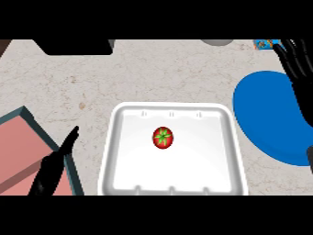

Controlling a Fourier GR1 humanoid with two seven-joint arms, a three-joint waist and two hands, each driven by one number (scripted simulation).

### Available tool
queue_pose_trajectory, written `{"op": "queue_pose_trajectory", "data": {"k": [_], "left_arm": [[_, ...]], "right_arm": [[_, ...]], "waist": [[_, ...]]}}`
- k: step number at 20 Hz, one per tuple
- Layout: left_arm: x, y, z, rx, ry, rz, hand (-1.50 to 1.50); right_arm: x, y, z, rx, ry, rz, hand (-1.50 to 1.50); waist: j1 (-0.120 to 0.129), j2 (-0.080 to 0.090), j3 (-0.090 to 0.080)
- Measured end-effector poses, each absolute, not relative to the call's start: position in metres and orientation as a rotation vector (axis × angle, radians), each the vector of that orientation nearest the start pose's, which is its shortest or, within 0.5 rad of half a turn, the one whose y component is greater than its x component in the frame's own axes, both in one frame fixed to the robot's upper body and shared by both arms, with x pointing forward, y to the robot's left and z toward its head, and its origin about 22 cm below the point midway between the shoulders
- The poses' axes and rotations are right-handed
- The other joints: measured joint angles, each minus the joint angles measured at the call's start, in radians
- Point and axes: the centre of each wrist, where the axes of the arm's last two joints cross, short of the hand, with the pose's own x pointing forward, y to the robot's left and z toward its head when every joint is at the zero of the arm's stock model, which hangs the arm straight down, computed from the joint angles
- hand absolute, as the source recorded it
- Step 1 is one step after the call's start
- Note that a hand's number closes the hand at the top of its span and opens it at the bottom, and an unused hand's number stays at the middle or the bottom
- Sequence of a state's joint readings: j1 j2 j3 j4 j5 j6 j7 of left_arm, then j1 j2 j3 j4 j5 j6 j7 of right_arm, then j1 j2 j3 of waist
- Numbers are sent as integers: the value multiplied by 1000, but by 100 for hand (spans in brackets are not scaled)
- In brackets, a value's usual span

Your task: Pick the tomato from the tray and place it in the plate

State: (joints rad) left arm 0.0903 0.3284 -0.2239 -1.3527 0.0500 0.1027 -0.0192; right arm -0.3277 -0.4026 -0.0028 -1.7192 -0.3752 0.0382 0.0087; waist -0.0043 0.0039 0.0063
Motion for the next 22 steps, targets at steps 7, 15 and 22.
{"op": "queue_pose_trajectory", "data": {"k": [7, 15, 22], "left_arm": [[224, 270, -43, 143, -1253, -148, 0], [231, 257, -35, 67, -1225, -59, 0], [233, 252, -35, 44, -1196, -30, 0]], "right_arm": [[314, -260, 150, -97, -1965, 283, 150], [304, -239, 80, -497, -1923, 63, -150], [280, -229, 72, -518, -1892, 204, -150]], "waist": [[10, -2, -6], [8, -4, -1], [2, -7, -2]]}}
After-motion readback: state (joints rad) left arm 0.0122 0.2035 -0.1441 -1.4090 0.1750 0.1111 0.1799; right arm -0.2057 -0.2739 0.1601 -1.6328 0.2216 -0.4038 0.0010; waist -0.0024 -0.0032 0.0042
